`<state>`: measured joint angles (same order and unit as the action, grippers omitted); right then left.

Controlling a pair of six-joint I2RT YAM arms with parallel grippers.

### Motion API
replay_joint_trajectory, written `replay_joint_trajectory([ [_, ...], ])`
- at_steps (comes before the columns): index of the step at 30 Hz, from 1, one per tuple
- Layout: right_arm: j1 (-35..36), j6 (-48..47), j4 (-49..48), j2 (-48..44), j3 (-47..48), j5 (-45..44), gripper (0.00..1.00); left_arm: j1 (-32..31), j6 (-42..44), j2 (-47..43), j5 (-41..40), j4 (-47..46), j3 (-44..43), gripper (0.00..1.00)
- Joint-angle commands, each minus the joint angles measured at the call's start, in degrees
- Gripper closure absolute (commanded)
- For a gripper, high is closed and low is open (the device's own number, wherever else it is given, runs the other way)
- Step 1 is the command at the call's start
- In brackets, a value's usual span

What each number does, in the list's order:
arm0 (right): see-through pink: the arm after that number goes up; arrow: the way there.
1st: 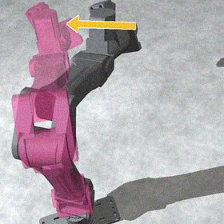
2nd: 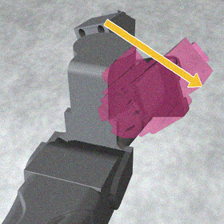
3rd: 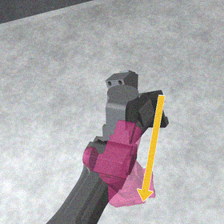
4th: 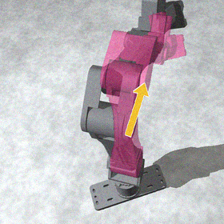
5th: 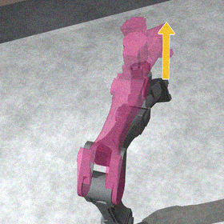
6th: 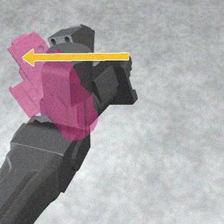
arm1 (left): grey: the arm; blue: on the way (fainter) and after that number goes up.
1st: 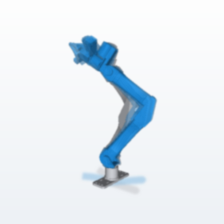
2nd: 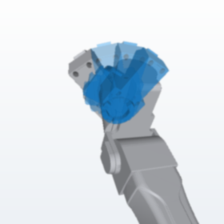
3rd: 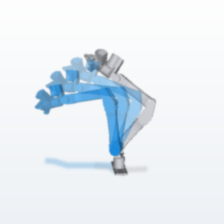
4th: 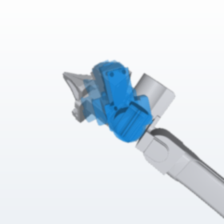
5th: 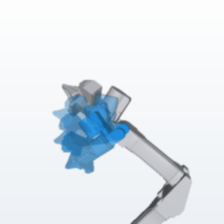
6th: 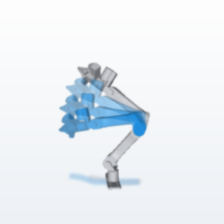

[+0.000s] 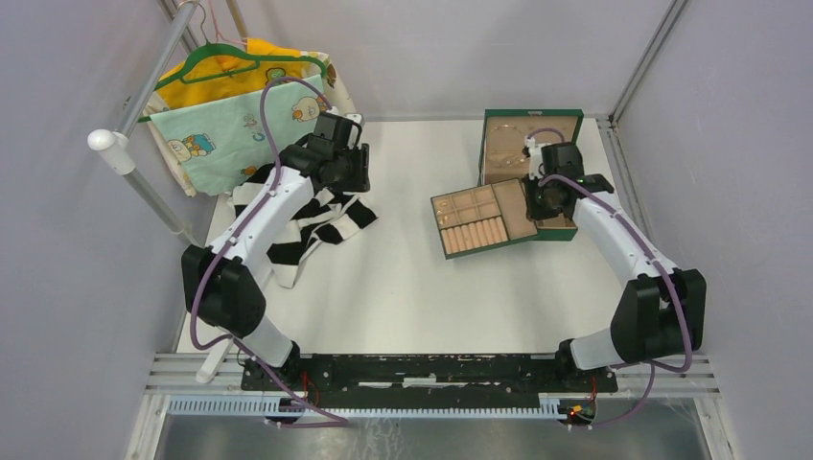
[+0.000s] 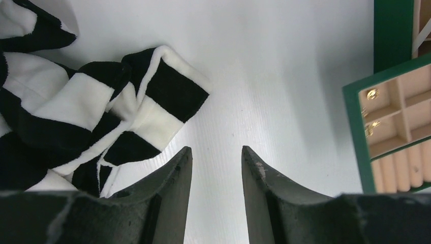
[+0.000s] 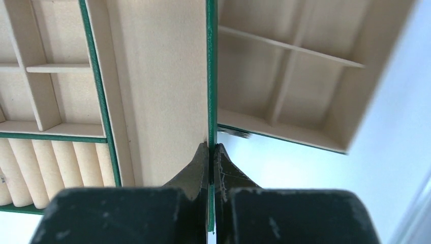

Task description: Organize the mixed jewelry

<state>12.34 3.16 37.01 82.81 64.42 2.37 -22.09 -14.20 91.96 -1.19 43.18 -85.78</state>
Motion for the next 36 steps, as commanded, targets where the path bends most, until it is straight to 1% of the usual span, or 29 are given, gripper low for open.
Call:
replay_joint_trajectory([
  [1, -4.7, -2.2, 3.3, -2.0, 5.5, -2.0, 1.0, 0.3, -1.8, 0.6, 3.2, -1.6, -2.4, 0.53],
  [5, -9.3, -4.8, 4.4, -1.2, 7.7, -2.0, 1.0, 0.3, -2.1, 1.3, 4.0, -1.7, -2.7, 0.53],
  [9, -15.2, -6.9, 5.0, -2.3, 8.2, 0.2, 1.0, 0.3, -1.9, 1.4, 4.1, -1.8, -2.9, 0.53],
  [14, -21.0, -8.3, 6.0, -2.0, 9.1, 0.4, 1.0, 0.4, -1.6, 2.0, 4.5, -2.0, -2.9, 0.53],
  [19, -25.3, -7.7, 3.3, -1.1, 8.6, 1.7, 1.0, 0.5, -1.5, 2.9, 5.3, -2.7, -3.2, 0.53],
  [23, -26.5, -7.8, 2.0, 1.0, 10.7, 2.1, 1.0, 0.4, -1.6, 3.7, 6.0, -3.0, -3.6, 0.53],
  [31, -26.4, -6.9, -2.6, 6.8, 13.0, 6.6, 1.0, 0.5, -1.3, 4.8, 5.9, -2.8, -4.7, 0.53],
  [36, -24.8, -7.6, -3.5, 9.9, 13.4, 7.4, 1.0, 0.6, -1.5, 5.0, 5.7, -2.8, -5.2, 0.52],
])
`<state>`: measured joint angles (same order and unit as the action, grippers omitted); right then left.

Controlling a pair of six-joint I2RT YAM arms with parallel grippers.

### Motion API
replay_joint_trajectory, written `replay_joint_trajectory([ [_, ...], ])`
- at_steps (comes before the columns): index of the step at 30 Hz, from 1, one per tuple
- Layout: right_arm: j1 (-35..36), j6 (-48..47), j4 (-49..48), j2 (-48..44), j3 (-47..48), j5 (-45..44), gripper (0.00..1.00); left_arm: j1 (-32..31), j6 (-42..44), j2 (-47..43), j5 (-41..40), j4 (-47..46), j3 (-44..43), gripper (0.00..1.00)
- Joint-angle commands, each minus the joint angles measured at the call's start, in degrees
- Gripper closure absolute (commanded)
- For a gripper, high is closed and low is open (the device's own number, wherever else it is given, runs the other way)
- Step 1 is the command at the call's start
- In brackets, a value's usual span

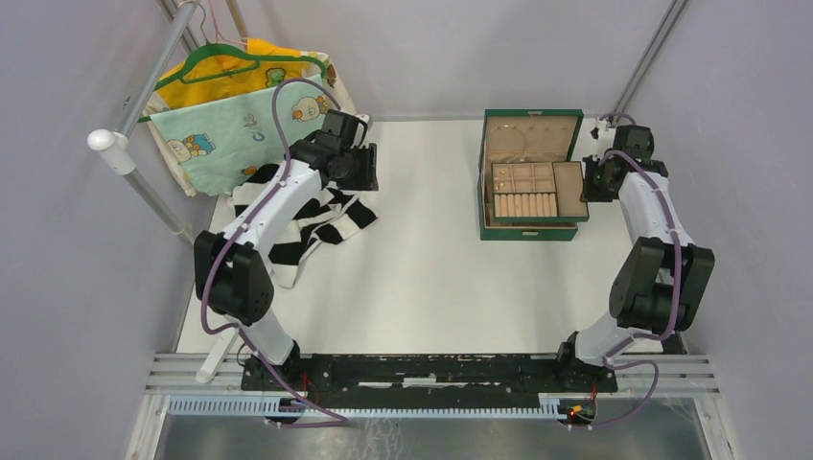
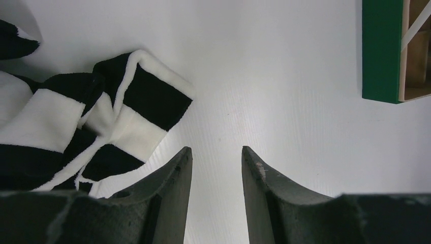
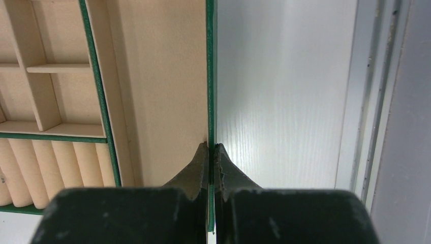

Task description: Organize the mixed jewelry

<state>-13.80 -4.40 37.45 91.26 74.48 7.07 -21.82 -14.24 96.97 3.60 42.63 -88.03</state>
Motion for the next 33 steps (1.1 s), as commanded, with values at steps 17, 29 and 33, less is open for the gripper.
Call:
replay_joint_trajectory([
  [17, 3.3, -1.7, -7.5, 4.7, -1.5, -1.7, 1.0, 0.5, -2.3, 0.1, 0.5, -2.1, -3.3, 0.52],
  [29, 3.3, 0.7, -10.3, 5.3, -2.1, -1.0, 1.0, 0.4, -2.6, -0.5, 1.0, -2.2, -2.6, 0.52],
  [33, 3.3, 2.5, -10.9, 5.9, -2.1, -1.0, 1.0, 0.4, -2.7, -1.0, 1.0, -2.2, -2.3, 0.52],
])
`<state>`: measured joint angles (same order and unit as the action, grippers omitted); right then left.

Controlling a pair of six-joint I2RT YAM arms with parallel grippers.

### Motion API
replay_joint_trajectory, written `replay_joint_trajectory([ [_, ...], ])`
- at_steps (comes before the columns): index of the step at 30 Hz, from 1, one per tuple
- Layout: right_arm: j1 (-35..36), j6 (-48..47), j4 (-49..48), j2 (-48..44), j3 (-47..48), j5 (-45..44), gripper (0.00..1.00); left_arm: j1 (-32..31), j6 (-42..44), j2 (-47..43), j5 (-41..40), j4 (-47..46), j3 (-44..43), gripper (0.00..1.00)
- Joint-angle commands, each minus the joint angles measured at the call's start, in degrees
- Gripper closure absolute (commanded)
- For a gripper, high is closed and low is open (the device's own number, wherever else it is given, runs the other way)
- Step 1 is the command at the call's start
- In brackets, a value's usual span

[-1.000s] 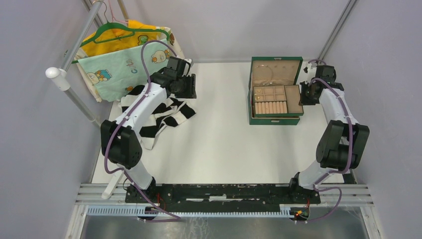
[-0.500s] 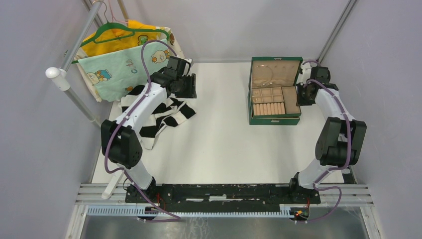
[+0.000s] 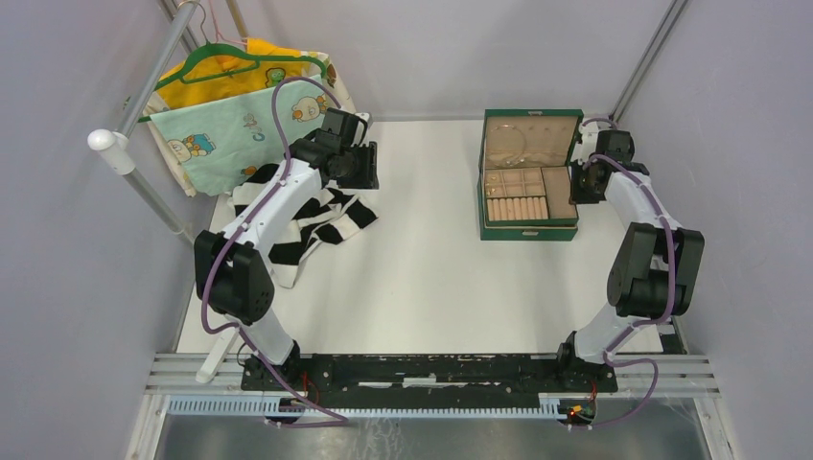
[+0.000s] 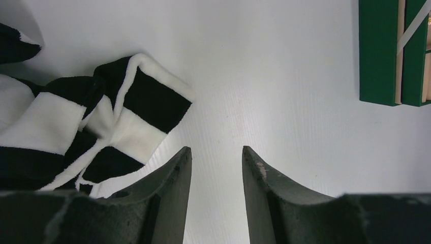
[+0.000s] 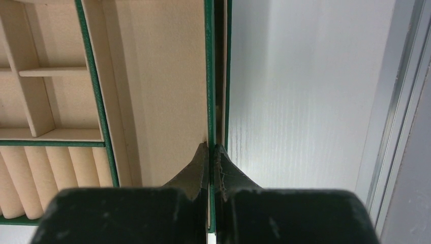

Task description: Organize the mixed jewelry

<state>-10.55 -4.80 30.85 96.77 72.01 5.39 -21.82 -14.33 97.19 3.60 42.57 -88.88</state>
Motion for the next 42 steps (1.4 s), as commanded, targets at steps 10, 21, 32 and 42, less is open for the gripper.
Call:
replay_joint_trajectory([
  [10, 0.0, 2.9, -4.1, 1.2, -0.2, 1.1, 1.0, 0.4, -2.7, -2.8, 0.3, -2.1, 0.0, 0.52],
  [21, 0.0, -0.8, -2.4, 0.4, -1.5, -1.3, 1.0, 0.4, -2.8, -2.9, 0.8, -2.2, 0.4, 0.52],
  [32, 0.0, -3.4, -0.1, 1.7, 0.3, -0.9, 1.0, 0.5, -2.9, -3.6, 1.1, -2.3, 1.2, 0.52],
  [42, 0.0, -2.2, 0.8, 3.1, -0.7, -0.4, 0.99, 0.4, -2.8, -3.4, 1.7, -2.3, 1.2, 0.52],
])
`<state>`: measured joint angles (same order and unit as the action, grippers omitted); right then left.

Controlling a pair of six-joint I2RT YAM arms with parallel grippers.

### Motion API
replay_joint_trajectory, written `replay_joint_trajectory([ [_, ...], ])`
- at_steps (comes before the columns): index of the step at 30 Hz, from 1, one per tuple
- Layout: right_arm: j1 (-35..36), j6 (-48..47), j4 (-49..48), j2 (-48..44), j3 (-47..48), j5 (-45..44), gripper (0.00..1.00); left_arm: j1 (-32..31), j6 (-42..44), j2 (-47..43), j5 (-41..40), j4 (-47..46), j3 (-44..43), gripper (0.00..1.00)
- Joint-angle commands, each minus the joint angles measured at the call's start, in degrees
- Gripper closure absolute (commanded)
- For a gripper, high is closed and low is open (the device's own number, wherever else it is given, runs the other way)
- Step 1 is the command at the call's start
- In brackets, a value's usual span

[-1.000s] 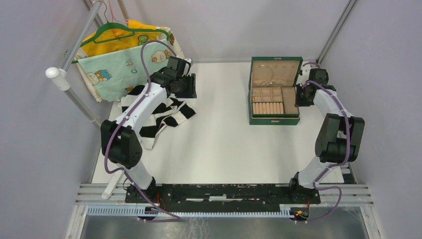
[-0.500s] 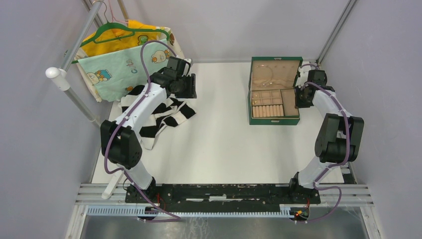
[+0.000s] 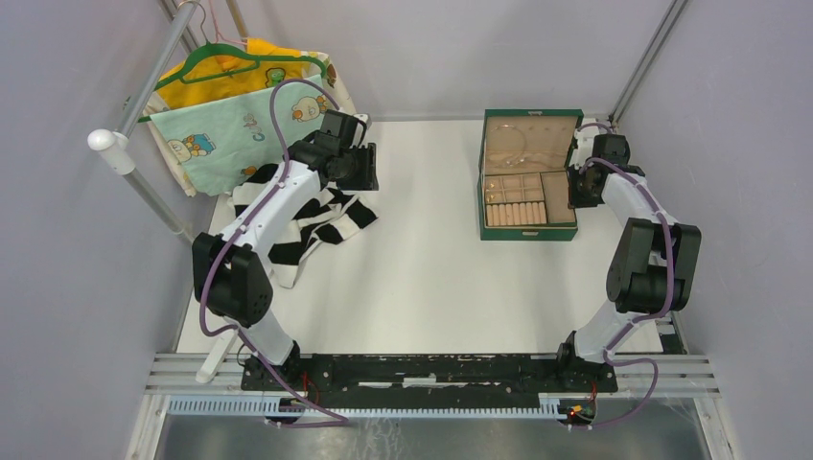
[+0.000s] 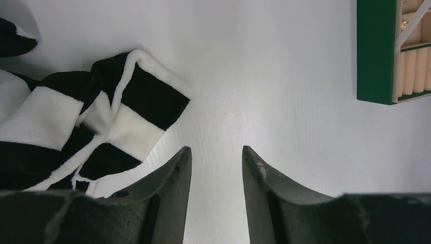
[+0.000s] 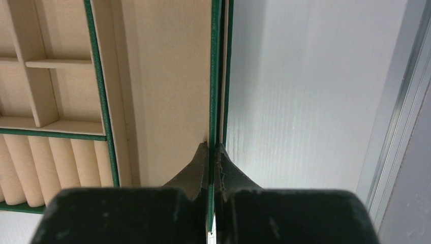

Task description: Organize the mixed jewelry

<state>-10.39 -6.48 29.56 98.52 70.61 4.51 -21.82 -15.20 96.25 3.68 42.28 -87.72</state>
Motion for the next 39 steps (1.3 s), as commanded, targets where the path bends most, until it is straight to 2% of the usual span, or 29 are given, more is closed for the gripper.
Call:
replay_joint_trajectory([
  [1, -0.1, -0.4, 2.3, 1.4, 0.8, 0.5, 0.99, 0.4, -1.9, -2.5, 1.7, -2.0, 0.0, 0.52],
  [6, -0.1, -0.2, 2.2, 1.1, 0.3, 2.8, 1.0, 0.4, -2.0, -2.4, 2.0, -2.3, -0.1, 0.52],
  [13, -1.1, 1.0, 4.2, 2.6, 2.7, 11.5, 1.0, 0.4, -2.0, -2.8, 1.6, -2.3, 0.3, 0.52],
  [21, -3.7, -0.1, 6.2, 2.9, 5.2, 9.3, 1.0, 0.4, -2.0, -3.3, 1.5, -2.4, 1.0, 0.52],
  [24, -4.6, 0.0, 6.0, 2.6, 5.2, 11.2, 1.0, 0.5, -2.0, -3.3, 1.7, -2.4, 1.0, 0.52],
  [39, -4.3, 0.2, 4.2, 2.8, 1.1, 13.1, 1.0, 0.5, -1.7, -2.1, 2.6, -2.2, -0.1, 0.52],
])
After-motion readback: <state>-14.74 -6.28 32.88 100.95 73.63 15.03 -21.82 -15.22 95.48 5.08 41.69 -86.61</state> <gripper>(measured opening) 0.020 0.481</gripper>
